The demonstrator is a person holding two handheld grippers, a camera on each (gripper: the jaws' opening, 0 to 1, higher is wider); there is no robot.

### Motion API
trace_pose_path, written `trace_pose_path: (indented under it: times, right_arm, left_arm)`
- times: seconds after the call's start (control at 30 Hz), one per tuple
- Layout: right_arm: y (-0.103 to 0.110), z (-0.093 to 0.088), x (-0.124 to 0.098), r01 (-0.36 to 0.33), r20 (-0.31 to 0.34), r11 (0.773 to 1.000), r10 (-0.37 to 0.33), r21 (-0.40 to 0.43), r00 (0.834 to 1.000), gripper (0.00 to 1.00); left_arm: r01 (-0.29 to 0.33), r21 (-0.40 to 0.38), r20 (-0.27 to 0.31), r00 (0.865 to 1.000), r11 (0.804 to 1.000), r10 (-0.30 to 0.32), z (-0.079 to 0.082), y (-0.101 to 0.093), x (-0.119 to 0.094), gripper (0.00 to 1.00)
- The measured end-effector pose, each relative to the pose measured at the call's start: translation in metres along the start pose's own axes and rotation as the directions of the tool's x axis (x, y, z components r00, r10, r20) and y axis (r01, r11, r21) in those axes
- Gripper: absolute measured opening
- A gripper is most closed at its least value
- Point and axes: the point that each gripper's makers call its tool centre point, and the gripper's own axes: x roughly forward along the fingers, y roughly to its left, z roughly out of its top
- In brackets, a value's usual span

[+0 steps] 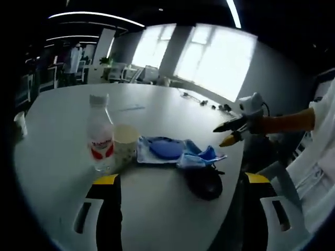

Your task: Arrange the tabletop items into an orderly group along one side of the table until the central work area is clear of visible clutter.

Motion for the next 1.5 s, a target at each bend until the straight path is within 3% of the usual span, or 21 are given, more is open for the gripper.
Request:
trace_pose_path:
  times: [0.07,0.2,0.37,0.47,0.8,0.9,1.0,1.33,1.5]
  right_arm:
    - [0.005,-0.004,0.001,-0.014,-0.009,0.999,0.015,0.041,1.0,0.64]
    - [0.013,-0.01,0.004,-0.055,0.012,0.977,0.054,0.205,0.998,0.63]
    - [0.013,-0.026,0.006,-0.044,-0.013,0.963,0.049,0.266,0.999,0.58]
    - [0.02,-0.028,0.008,-0.062,0.011,0.929,0.062,0.364,0.998,0.55]
    - [0.029,-0.035,0.009,-0.07,0.029,0.913,0.064,0.401,0.998,0.53]
    - [0.03,-0.033,0.009,-0.071,0.045,0.903,0.057,0.424,0.997,0.52]
    - [0.03,-0.033,0.009,-0.067,0.046,0.898,0.051,0.436,0.998,0.52]
    - [0.027,-0.034,0.007,-0.054,0.058,0.887,0.031,0.459,0.998,0.5]
    - [0.028,-0.031,0.012,-0.061,0.064,0.88,0.035,0.472,0.997,0.49]
  left_arm:
    - [-0.004,-0.006,0.001,1.0,1.0,0.004,-0.001,0.001,-0.002,0.92]
    - [-0.012,-0.016,0.006,1.0,1.0,0.012,-0.003,0.004,-0.007,0.92]
    - [-0.016,-0.027,0.007,1.0,1.0,0.016,-0.006,0.006,-0.009,0.92]
    - [-0.018,-0.052,0.023,1.0,0.998,0.019,-0.005,0.005,-0.008,0.92]
    - [0.039,-0.148,0.032,0.999,0.988,-0.035,0.003,-0.017,0.027,0.84]
    - [0.053,-0.198,0.009,0.999,0.979,-0.052,0.002,-0.027,0.042,0.8]
    - [0.065,-0.285,0.008,0.998,0.956,-0.066,0.004,-0.034,0.058,0.75]
    - [0.038,-0.366,-0.007,0.999,0.93,-0.043,0.011,-0.038,0.085,0.69]
    - [0.011,-0.392,-0.061,0.997,0.92,-0.038,0.002,-0.039,0.096,0.59]
